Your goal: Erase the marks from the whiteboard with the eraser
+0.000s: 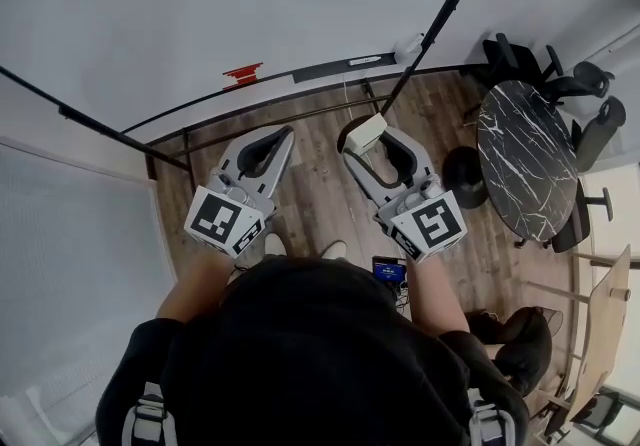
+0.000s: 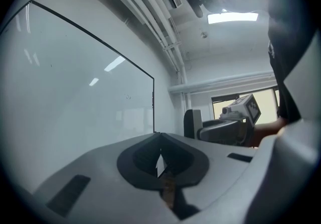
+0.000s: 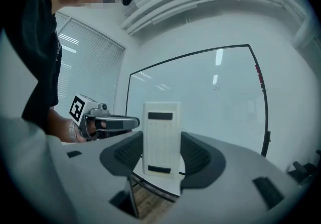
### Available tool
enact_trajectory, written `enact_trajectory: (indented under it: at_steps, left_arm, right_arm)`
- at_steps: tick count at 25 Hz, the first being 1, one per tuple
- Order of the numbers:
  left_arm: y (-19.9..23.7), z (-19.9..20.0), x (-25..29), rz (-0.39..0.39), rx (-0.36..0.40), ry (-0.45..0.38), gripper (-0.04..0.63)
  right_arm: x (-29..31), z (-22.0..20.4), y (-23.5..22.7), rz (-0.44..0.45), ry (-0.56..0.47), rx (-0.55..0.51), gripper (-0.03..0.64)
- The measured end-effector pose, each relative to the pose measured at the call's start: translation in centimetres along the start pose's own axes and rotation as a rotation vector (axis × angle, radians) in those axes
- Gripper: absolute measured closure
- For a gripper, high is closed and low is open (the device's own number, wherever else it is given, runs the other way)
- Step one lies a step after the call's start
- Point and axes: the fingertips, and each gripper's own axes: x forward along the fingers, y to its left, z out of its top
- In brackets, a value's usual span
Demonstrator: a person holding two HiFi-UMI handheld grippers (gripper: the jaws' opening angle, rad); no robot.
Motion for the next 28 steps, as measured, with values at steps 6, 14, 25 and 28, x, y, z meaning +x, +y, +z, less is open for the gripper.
enact_trajectory:
  at_steps: [6, 14, 25, 28]
  left_arm:
    - [-1.3, -0.1, 2.2, 0.042, 0.010, 0.012, 0.591]
    - [-1.1, 0.2, 4.5, 0.082, 0.019, 0.017, 0.591]
    - [4.4, -0.9, 7.1, 0.063, 0.008, 0.010, 0.591]
    - [7.0, -1.1, 8.1, 0.048, 0.007, 0.008, 0.591]
  right_arm:
    - [-1.8, -0.4, -2.5, 0.019, -0.023, 0.019, 0.385]
    - [-1.7, -0.9, -4.7, 0.046, -0.023, 0.012, 0.385]
    - [3.8, -0.8, -7.5, 0.021, -0.012, 0.015, 0.385]
    - [6.2, -0.7, -8.6, 0.003, -0.003, 0.011, 0.385]
